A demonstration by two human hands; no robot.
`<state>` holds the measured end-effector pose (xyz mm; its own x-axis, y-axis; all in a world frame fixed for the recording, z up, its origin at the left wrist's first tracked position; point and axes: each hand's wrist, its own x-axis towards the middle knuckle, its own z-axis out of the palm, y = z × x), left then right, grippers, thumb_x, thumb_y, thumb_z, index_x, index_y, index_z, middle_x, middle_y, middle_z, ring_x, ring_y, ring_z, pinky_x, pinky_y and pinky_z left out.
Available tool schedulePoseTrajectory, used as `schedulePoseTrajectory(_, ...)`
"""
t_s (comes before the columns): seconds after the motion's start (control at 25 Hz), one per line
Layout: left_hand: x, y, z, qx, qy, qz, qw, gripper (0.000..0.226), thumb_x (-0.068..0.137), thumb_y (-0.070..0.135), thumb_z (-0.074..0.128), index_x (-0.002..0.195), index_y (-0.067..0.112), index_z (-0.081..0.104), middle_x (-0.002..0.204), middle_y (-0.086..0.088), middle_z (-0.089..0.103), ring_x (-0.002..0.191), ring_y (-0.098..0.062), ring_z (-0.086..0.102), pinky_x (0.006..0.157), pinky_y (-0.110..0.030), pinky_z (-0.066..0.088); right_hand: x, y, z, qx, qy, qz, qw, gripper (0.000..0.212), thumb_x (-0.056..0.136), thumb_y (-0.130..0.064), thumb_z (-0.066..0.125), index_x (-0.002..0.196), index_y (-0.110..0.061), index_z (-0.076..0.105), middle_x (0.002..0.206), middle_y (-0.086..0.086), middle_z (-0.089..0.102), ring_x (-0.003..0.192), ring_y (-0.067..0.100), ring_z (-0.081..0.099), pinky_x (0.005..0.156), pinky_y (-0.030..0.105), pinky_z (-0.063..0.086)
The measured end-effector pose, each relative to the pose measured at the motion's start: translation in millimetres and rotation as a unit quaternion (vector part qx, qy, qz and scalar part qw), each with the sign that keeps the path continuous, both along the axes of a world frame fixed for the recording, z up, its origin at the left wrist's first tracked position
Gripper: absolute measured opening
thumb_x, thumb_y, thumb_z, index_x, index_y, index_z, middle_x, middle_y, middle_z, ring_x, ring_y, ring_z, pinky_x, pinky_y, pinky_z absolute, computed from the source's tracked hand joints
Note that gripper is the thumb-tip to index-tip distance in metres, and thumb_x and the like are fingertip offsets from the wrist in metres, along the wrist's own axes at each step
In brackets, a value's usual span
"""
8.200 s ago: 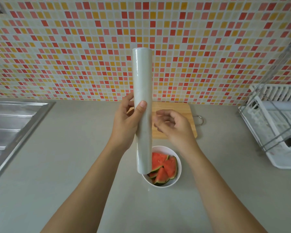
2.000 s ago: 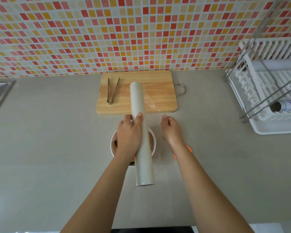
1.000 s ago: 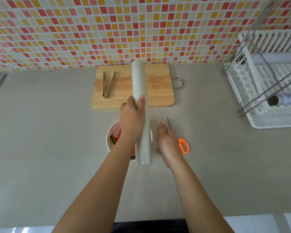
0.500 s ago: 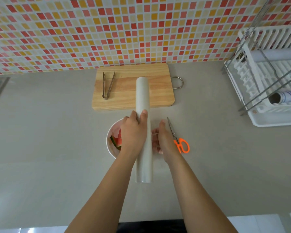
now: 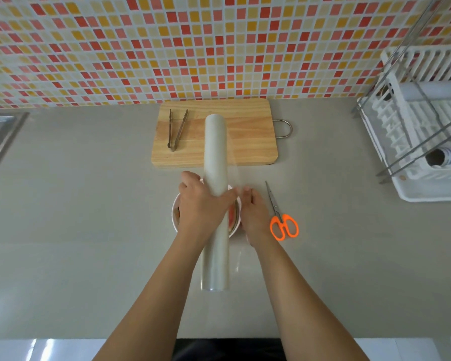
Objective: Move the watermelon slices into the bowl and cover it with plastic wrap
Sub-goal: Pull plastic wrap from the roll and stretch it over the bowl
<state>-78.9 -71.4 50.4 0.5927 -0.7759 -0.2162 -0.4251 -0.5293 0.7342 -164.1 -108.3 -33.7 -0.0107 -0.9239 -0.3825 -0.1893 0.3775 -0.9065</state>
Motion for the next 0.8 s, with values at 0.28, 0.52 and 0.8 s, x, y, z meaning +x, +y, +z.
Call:
schedulePoseTrajectory(0.28,22.8,13.7,6.3,0.0,0.067,0.012,0.998,0.036,0.084,0.047,0.058,0.089,0.012,0.059,0.078,0.002,0.061,0.075,-0.019,0.062,0.068,-0.036,0.051,0.5,-1.1,-6.4,-0.018,0.028,0.001,0.999,0.033,0.098,-0.032,0.034,0.076,-0.012,0.047,0.074,0.002,0.052,0.078,0.022,0.05,0.075,0.037,0.04)
schedulePoseTrajectory(0.52,28.3,26.3,8.7,0.021,0.197,0.019,0.98,0.029,0.089,0.043,0.04,0.098,0.02,0.053,0.084,-0.001,0.059,0.068,-0.018,0.056,0.058,-0.029,0.042,1.2,-1.3,-7.7,-0.033,0.045,0.01,0.998,0.032,0.098,-0.03,0.034,0.073,-0.015,0.046,0.074,0.002,0.052,0.077,0.021,0.048,0.07,0.031,0.035)
schedulePoseTrajectory(0.8,28.4,24.1,9.4,0.032,0.089,-0.01,0.995,0.053,0.072,0.053,0.071,0.096,0.016,0.042,0.091,0.001,0.057,0.081,-0.014,0.06,0.057,-0.029,0.044,0.5,2.7,-9.8,0.023,-0.009,-0.021,0.999,0.034,0.096,-0.034,0.034,0.073,-0.014,0.05,0.075,0.004,0.055,0.073,0.018,0.05,0.071,0.033,0.041)
